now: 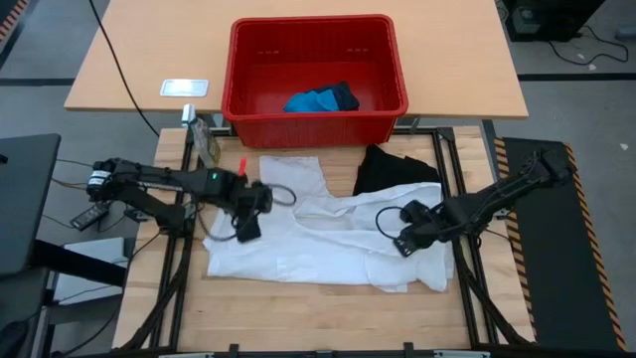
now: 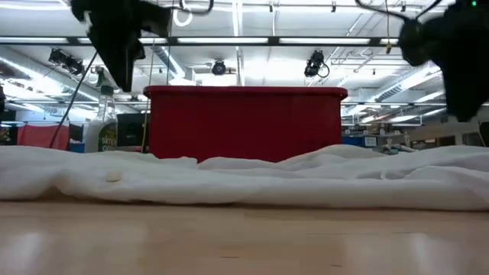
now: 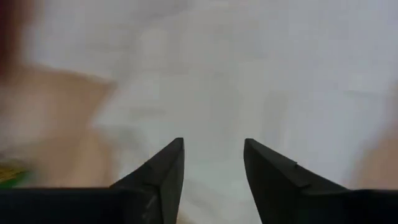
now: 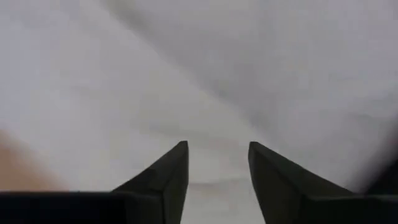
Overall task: Fold laundry
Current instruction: Fold the white polo shirt on the table
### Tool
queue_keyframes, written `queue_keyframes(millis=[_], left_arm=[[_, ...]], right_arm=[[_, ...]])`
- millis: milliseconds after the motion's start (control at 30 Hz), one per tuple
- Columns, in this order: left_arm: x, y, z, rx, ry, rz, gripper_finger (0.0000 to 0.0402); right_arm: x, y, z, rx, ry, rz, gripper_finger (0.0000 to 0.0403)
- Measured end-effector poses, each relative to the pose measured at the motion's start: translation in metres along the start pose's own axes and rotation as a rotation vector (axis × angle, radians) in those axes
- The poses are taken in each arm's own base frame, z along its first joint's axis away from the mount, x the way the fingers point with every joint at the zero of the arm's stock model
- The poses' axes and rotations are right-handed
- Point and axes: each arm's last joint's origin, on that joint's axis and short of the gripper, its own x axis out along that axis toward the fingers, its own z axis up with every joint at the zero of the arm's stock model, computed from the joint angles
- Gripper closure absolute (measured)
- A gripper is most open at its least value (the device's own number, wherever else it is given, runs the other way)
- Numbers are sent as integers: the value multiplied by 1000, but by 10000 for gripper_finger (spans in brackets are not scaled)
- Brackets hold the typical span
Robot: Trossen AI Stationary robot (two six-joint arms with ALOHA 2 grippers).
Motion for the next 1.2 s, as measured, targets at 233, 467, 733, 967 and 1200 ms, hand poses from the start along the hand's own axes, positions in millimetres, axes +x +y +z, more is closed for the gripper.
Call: queue_keyframes(millis=[233,467,733,967,1200], left_arm=[[32,-69,-22,99,-150,-238,240],[91,-82,-60,-110,-160,-268,246],[111,-75,-79,-191,-90,-218,247],[118,-73,-90,-186,-45,-212,247],[121,-75,-106,-182,8,-166,247]], right_arm=[[22,56,-21,-88,-64,291,230],[72,105,-56,-254,-70,281,244],[103,138,-67,-343,-93,85,246],[104,154,-68,-391,-97,-91,324],[91,150,-78,-380,-7,-117,387]])
